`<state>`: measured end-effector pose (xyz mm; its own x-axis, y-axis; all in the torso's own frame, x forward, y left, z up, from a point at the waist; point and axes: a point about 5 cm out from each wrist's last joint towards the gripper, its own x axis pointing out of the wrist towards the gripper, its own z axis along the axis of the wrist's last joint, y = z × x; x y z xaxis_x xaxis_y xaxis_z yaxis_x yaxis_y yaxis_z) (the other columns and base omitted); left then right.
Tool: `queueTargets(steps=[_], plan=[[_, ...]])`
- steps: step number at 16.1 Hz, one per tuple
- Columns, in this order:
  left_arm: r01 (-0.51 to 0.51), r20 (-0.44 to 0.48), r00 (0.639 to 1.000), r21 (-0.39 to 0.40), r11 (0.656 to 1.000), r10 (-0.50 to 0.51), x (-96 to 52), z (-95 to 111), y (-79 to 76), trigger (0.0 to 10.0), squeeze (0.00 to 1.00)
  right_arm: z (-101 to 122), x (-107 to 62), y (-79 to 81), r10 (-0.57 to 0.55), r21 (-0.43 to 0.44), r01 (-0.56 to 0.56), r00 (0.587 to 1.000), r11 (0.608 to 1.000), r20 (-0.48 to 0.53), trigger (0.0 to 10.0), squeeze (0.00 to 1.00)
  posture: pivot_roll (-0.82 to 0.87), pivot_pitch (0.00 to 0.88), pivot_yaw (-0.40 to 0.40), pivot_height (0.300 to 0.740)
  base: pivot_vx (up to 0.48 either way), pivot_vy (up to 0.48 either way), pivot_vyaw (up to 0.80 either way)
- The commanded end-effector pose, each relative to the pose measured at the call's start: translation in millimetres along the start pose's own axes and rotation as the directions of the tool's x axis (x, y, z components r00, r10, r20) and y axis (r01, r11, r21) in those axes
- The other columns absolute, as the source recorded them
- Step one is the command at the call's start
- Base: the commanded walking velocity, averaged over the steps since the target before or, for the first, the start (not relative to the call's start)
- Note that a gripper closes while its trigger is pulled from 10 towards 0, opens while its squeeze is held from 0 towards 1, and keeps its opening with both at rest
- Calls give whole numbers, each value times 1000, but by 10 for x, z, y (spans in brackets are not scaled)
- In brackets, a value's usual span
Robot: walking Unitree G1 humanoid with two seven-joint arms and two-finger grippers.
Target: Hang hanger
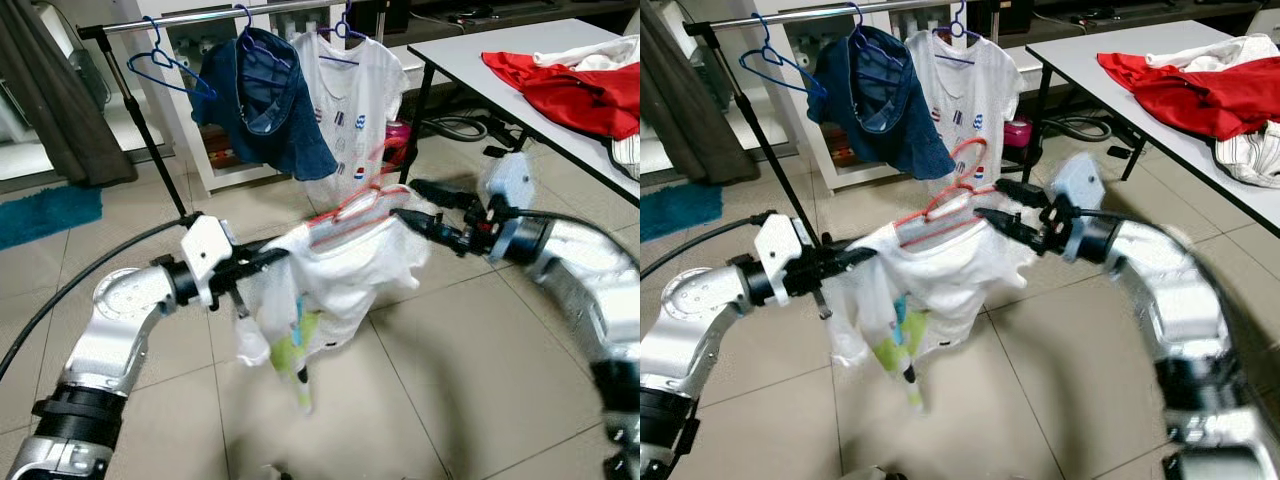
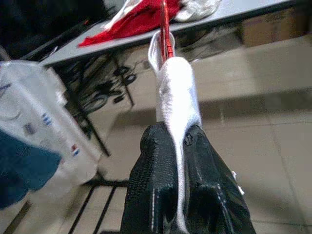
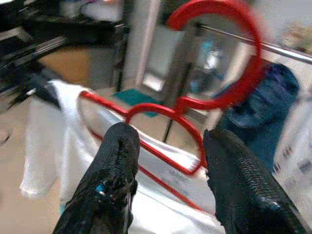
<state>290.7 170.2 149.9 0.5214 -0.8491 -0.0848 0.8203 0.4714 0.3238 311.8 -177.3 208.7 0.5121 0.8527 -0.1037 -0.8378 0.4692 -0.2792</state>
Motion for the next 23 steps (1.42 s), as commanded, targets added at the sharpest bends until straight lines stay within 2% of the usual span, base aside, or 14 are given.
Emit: queueTargets(steps=[1,5,9,11,16,20,23], plan=[[35,62,997,37,999,-37,16,105,-41,0,0,9,40,-3,94,-44,-95,995,995,-32,10000,0,-154,0,69,740,0,0,0],[67,89,994,43,997,-70,22,124,-124,0,0,32,90,-117,147,-65,-150,988,987,-48,10000,0,-144,0,60,740,0,0,0],[98,86,991,45,994,-101,7,117,-205,0,0,74,184,-157,297,-86,-302,953,950,-65,10000,0,-125,0,45,740,0,0,0],[92,68,993,43,995,-94,-16,100,-191,0,0,63,150,-199,311,-98,-321,945,942,-99,10000,0,-123,0,44,740,0,0,0],[49,21,999,31,998,-50,-150,28,-95,0,0,110,-95,-314,355,-81,-369,924,926,-144,10000,0,-117,0,46,740,0,0,0],[88,24,996,42,995,-89,-143,57,-115,0,0,117,-268,-398,375,-53,-391,908,919,-189,10000,0,-108,0,53,740,0,0,0],[118,41,992,55,991,-121,-96,96,-162,0,0,90,-176,-429,339,-60,-355,922,933,-186,10000,0,-106,0,55,740,0,0,0]])
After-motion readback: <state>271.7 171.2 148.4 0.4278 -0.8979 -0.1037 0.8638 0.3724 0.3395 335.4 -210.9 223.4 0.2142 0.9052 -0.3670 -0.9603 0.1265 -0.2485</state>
